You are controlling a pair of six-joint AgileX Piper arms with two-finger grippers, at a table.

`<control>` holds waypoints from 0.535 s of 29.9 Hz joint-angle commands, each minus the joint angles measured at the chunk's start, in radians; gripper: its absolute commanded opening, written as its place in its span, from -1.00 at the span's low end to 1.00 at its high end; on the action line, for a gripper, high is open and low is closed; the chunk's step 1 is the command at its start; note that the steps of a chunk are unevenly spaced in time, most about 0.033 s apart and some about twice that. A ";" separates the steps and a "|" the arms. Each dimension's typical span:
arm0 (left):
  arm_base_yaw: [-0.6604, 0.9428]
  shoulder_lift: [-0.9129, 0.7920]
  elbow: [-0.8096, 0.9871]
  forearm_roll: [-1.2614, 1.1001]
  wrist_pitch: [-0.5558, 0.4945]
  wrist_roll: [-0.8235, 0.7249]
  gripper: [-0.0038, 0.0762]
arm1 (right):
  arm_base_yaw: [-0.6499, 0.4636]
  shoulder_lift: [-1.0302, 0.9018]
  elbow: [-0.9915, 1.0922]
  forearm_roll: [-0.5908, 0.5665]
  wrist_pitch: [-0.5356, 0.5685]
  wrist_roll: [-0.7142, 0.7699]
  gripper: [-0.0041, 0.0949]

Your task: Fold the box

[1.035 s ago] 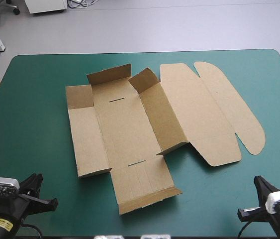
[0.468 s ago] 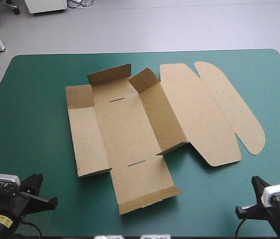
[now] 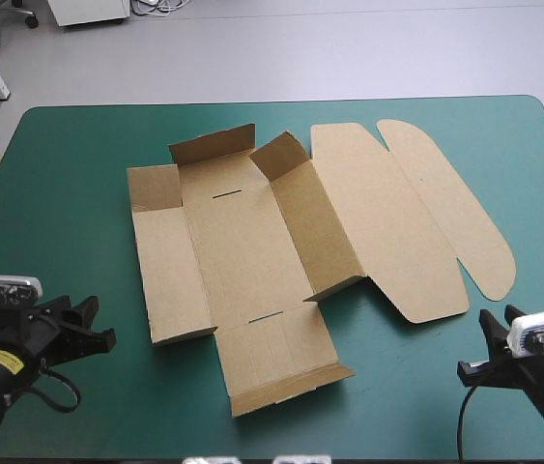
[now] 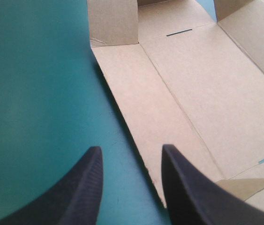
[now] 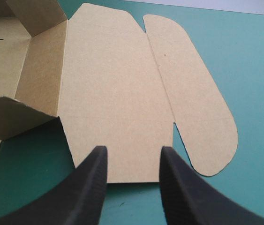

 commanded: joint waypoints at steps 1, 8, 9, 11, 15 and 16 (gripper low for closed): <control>-0.006 0.102 -0.105 -0.048 -0.026 -0.008 -0.13 | -0.005 0.096 -0.085 0.000 -0.118 -0.009 -0.01; 0.004 0.301 -0.229 -0.055 -0.036 -0.006 -0.04 | -0.005 0.306 -0.239 0.000 -0.128 0.006 0.06; 0.014 0.330 -0.233 -0.055 -0.044 -0.006 -0.04 | -0.005 0.333 -0.263 0.000 -0.121 0.007 0.07; 0.039 0.380 -0.232 -0.057 -0.053 0.000 -0.04 | -0.005 0.398 -0.310 0.007 -0.114 0.018 0.07; 0.119 0.461 -0.232 -0.085 -0.046 0.037 -0.04 | -0.005 0.511 -0.382 0.047 -0.100 0.047 0.07; 0.142 0.471 -0.232 -0.096 -0.039 0.049 -0.04 | -0.005 0.536 -0.399 0.063 -0.100 0.043 0.07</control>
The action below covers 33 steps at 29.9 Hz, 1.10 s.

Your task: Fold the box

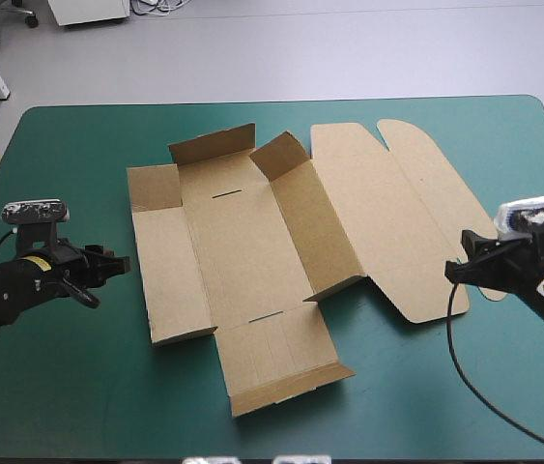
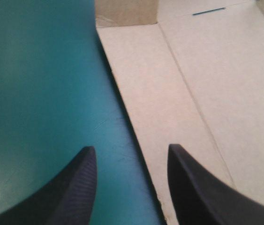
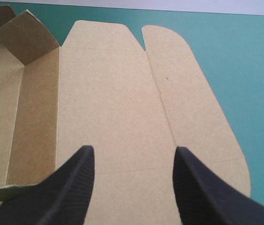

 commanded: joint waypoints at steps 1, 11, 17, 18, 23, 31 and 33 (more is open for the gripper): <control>0.083 0.029 -0.034 -0.062 -0.035 0.037 -0.04 | -0.005 0.083 -0.087 0.057 -0.053 -0.006 0.07; 0.347 0.109 -0.034 -0.656 0.143 0.459 -0.04 | -0.005 0.216 -0.217 0.114 -0.003 -0.077 0.07; 0.345 0.195 -0.032 -0.675 0.228 0.509 -0.04 | -0.005 0.278 -0.286 0.177 0.071 -0.133 0.07; 0.345 0.200 -0.025 -0.649 0.218 0.495 -0.04 | -0.005 0.285 -0.291 0.177 0.076 -0.133 0.07; 0.347 0.203 0.134 -0.696 0.108 0.505 -0.04 | -0.005 0.286 -0.296 0.178 0.079 -0.135 0.08; 0.347 0.237 0.349 -0.855 0.033 0.660 -0.04 | -0.005 0.286 -0.302 0.182 0.084 -0.137 0.20; 0.347 0.251 0.353 -0.865 0.035 0.669 -0.04 | -0.005 0.286 -0.302 0.189 0.082 -0.137 0.23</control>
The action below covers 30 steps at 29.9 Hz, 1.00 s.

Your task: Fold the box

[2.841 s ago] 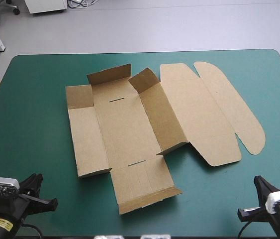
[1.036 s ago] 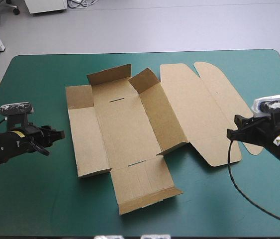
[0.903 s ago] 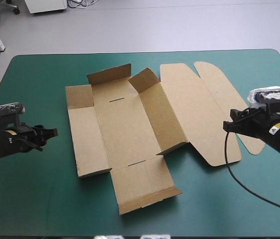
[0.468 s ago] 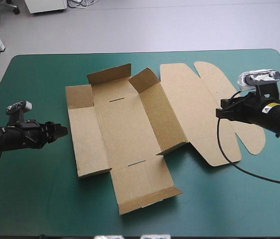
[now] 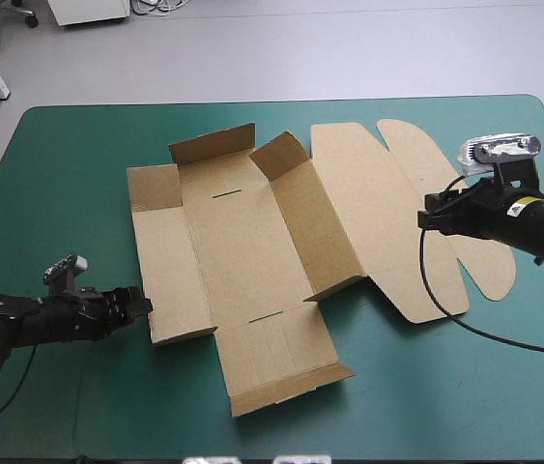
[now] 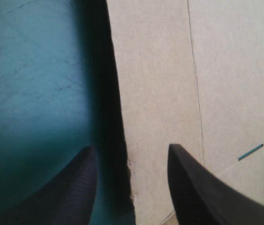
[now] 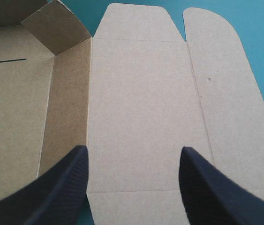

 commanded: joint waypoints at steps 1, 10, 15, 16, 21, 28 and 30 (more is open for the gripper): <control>0.004 0.007 -0.009 -0.095 -0.005 0.040 -0.04 | -0.005 -0.017 -0.039 0.032 -0.052 -0.011 0.22; 0.002 0.170 -0.009 -0.258 0.005 0.195 -0.04 | -0.005 -0.017 -0.039 0.035 -0.047 -0.011 0.22; 0.002 0.243 -0.009 -0.336 0.041 0.270 -0.04 | -0.005 -0.017 -0.039 0.035 -0.047 -0.011 0.22; 0.002 0.249 -0.009 -0.360 0.054 0.286 -0.04 | -0.005 -0.017 -0.039 0.035 -0.045 -0.011 0.22; 0.000 0.257 -0.009 -0.433 0.130 0.336 -0.04 | -0.005 -0.017 -0.039 0.035 -0.047 -0.011 0.22; -0.001 0.257 -0.009 -0.492 0.205 0.375 -0.06 | -0.005 -0.017 -0.039 0.035 -0.057 -0.015 0.22; -0.005 0.257 -0.009 -0.519 0.201 0.391 -0.13 | -0.005 -0.017 -0.039 0.035 -0.058 -0.015 0.22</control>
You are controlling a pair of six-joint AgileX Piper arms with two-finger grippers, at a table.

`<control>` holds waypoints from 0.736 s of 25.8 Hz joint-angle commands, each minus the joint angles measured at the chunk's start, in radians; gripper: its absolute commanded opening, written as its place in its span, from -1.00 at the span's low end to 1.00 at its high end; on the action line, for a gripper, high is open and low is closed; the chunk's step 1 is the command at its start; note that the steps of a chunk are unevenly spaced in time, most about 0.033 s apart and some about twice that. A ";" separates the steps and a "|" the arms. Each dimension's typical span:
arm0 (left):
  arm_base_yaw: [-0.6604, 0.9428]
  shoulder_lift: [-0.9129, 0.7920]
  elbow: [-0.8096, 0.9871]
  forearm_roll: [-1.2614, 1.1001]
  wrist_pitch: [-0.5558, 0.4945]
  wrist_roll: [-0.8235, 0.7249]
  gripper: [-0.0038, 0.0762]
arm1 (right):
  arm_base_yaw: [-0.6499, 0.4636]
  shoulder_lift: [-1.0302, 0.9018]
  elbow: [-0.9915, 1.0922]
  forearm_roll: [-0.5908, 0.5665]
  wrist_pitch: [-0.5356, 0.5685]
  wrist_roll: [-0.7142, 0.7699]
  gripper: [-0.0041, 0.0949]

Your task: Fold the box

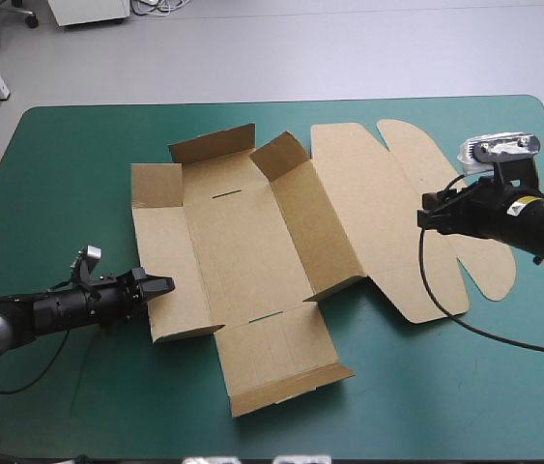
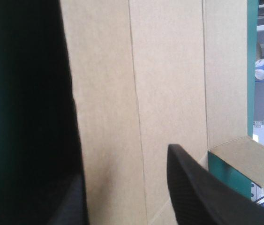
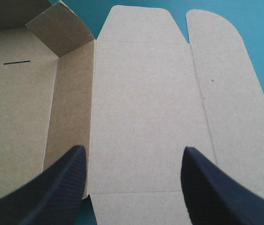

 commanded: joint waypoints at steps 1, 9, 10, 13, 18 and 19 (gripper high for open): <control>-0.015 -0.027 -0.019 -0.091 0.062 0.024 -0.16 | -0.005 -0.017 -0.034 0.022 -0.061 -0.010 0.22; -0.123 -0.027 -0.106 -0.063 -0.021 -0.009 -0.32 | -0.005 -0.017 -0.034 0.022 -0.063 -0.014 0.22; -0.125 -0.027 -0.120 -0.055 -0.039 -0.020 -0.33 | -0.005 -0.017 -0.034 0.022 -0.063 -0.014 0.22; -0.125 -0.027 -0.141 -0.034 -0.073 -0.028 -0.42 | -0.005 -0.017 -0.034 0.022 -0.064 -0.014 0.22; -0.125 -0.027 -0.144 0.005 -0.073 -0.026 -0.74 | -0.005 -0.017 -0.034 0.022 -0.065 -0.014 0.22; -0.125 -0.027 -0.144 0.036 -0.052 -0.046 -0.74 | -0.005 -0.017 -0.034 0.022 -0.068 -0.014 0.22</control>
